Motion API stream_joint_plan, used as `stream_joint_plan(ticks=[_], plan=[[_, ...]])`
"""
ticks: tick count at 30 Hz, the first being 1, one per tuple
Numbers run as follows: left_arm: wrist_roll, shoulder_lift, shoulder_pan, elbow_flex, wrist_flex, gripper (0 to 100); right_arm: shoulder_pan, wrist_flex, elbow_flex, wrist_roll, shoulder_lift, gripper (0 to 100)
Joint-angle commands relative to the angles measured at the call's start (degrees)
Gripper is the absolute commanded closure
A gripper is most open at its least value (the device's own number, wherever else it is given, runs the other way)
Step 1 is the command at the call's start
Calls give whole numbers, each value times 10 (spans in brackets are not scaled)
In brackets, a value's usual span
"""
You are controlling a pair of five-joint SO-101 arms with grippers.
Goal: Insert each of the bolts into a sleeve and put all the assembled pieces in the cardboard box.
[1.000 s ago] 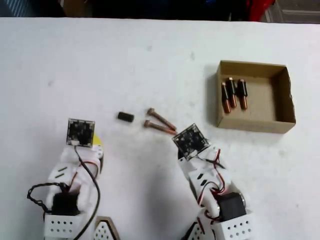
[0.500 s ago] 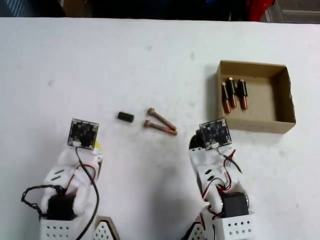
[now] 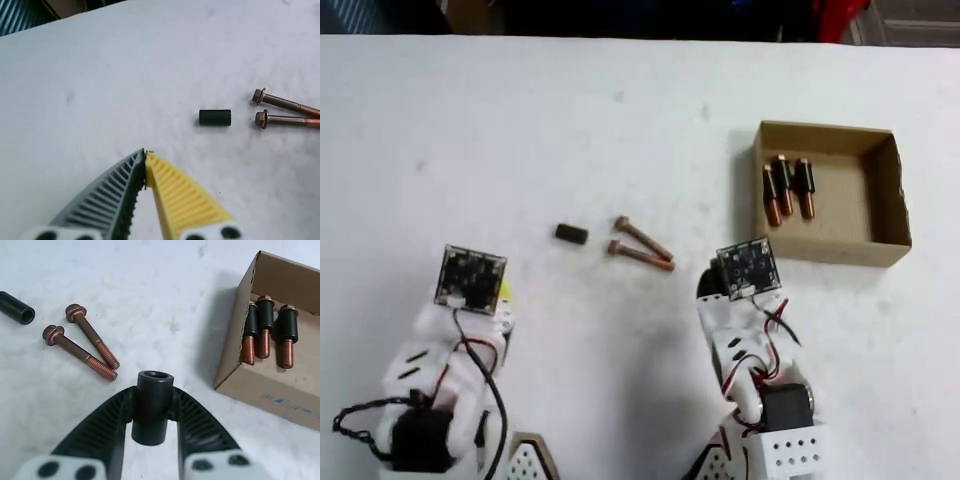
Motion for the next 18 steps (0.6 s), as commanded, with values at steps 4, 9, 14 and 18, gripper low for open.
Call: stream_joint_plan(ticks=[4, 9, 14, 18], plan=[[-6, 172, 23, -86, -16, 979, 7, -16, -4, -3, -6, 982], [-3, 304, 78, -137, -58, 978, 7, -15, -4, -2, -6, 982], [-3, 393, 109, -148, -114, 976, 6, -17, 4, -2, -6, 982], [-5, 464, 131, -151, -149, 976, 4, -17, 4, -1, -6, 982]])
